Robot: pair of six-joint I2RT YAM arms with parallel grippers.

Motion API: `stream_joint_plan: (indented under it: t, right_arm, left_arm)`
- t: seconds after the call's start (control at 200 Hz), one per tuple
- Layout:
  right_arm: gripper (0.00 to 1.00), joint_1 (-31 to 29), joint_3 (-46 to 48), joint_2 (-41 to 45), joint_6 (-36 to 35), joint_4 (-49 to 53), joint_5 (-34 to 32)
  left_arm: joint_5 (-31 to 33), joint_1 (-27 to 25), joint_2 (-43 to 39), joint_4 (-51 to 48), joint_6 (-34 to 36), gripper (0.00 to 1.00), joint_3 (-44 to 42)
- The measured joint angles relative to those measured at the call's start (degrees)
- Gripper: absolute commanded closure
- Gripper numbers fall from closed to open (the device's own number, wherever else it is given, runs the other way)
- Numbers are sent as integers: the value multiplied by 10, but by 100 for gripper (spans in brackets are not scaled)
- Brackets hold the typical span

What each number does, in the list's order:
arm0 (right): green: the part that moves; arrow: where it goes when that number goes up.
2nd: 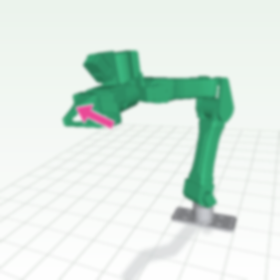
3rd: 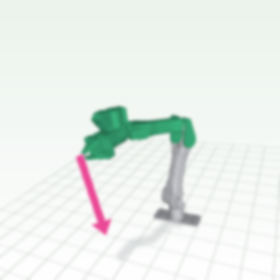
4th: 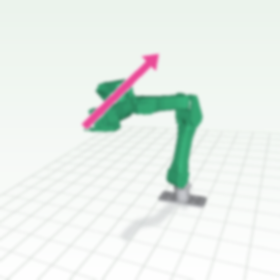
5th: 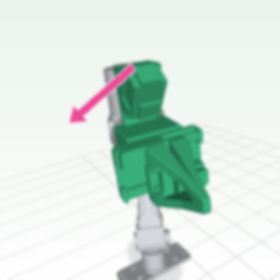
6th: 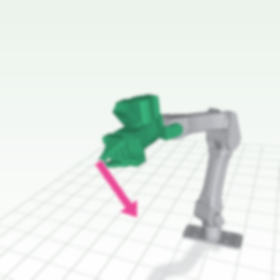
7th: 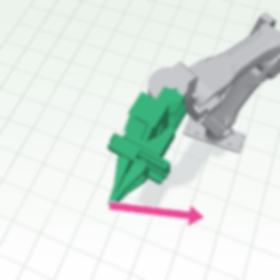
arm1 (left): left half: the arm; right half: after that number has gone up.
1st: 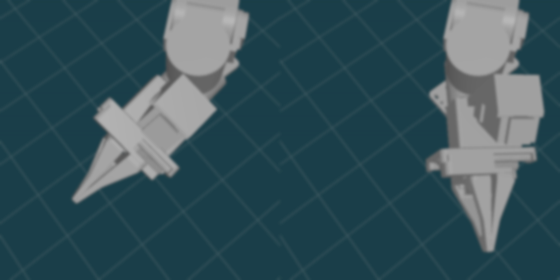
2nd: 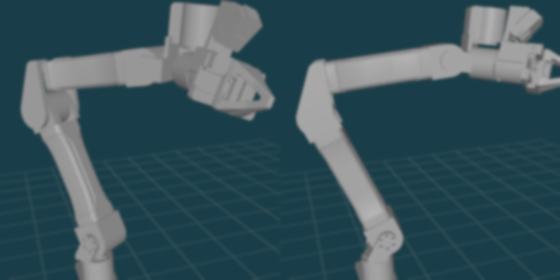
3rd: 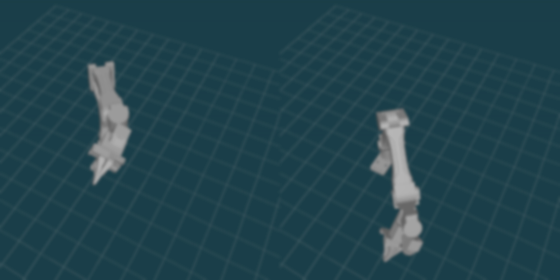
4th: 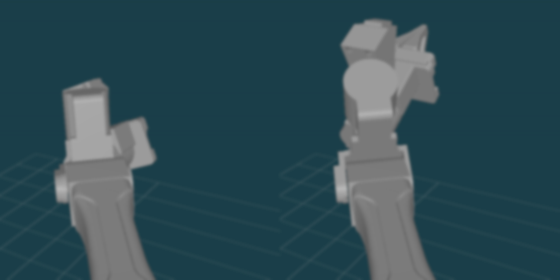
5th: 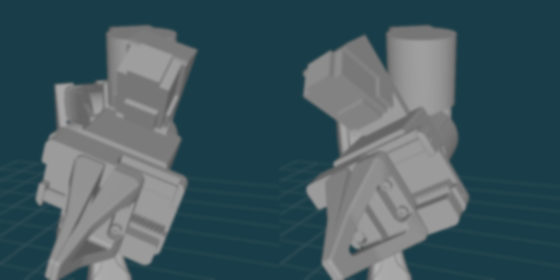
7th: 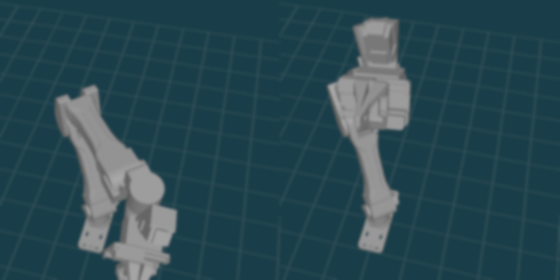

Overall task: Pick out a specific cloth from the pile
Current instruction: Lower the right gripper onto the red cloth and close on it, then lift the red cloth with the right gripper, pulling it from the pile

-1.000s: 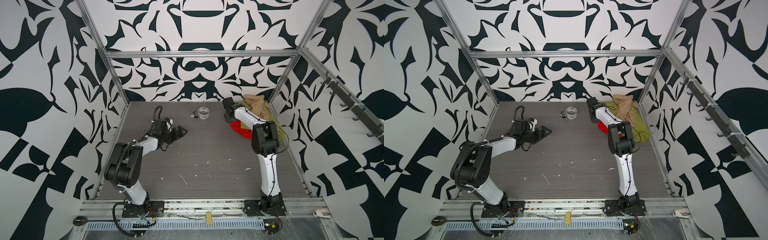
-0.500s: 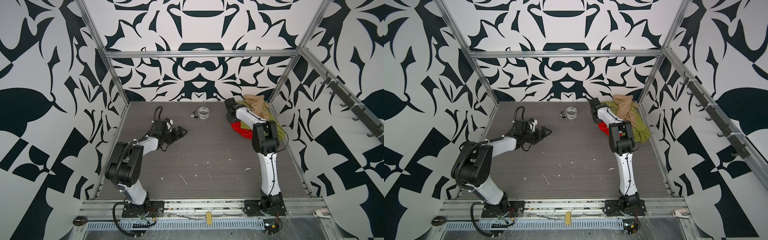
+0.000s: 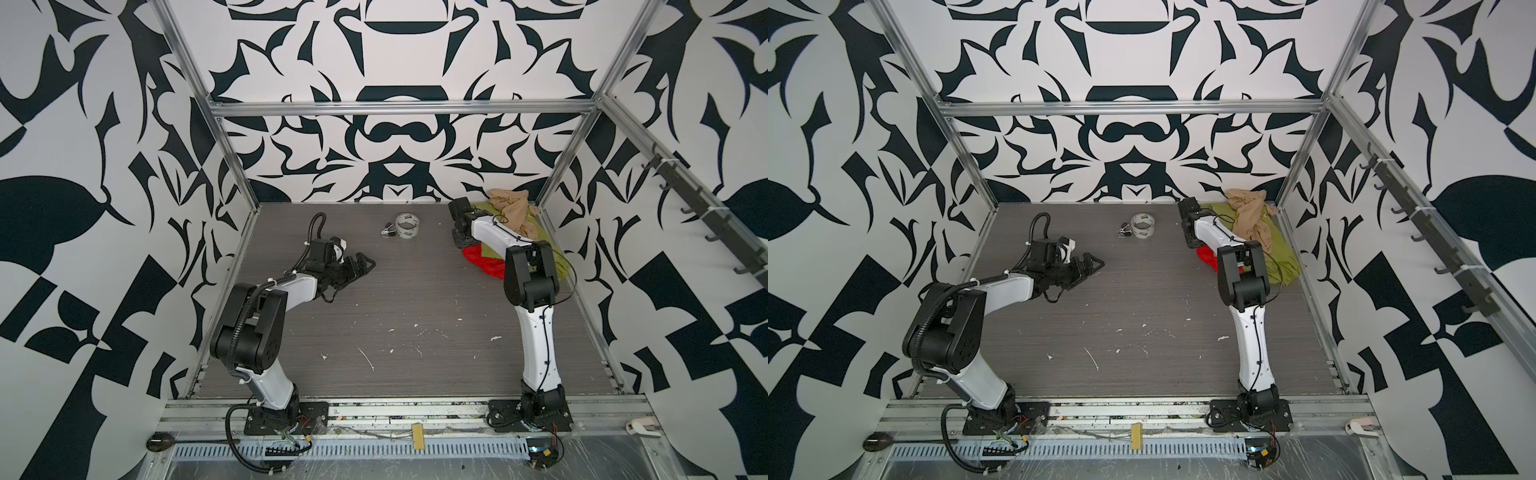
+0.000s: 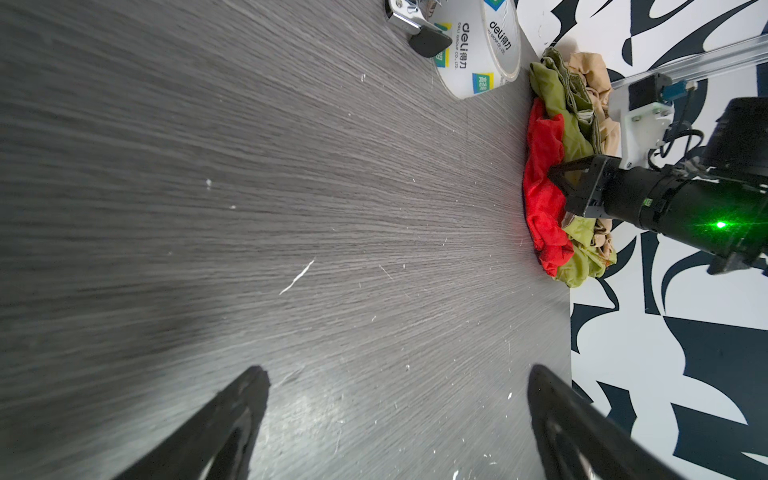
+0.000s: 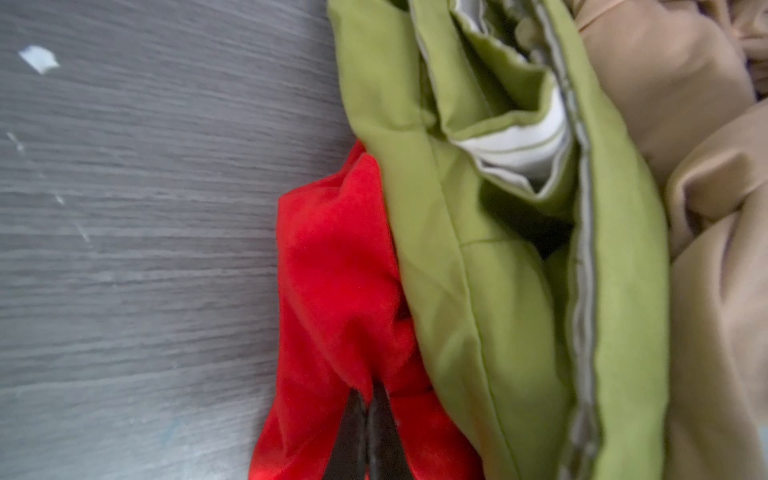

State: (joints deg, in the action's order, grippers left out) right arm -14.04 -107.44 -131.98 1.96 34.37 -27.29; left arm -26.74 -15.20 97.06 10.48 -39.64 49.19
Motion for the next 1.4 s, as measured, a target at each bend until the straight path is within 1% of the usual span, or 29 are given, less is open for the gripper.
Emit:
stream_joint_plan:
  t: [0.395, 0.95, 1.255, 1.4]
  right_arm:
    - [100, 2, 17, 53, 0, 0, 0]
    - [100, 9, 46, 90, 1, -9, 3]
    - [100, 28, 58, 118, 14, -13, 38]
    - [100, 45, 85, 139, 28, -29, 92]
  left_arm:
    - [2, -5, 0, 6, -3, 1, 0]
    - [1, -12, 0, 9, -8, 0, 0]
    - [1, -13, 0, 9, -9, 1, 0]
    - [1, -14, 0, 9, -9, 1, 0]
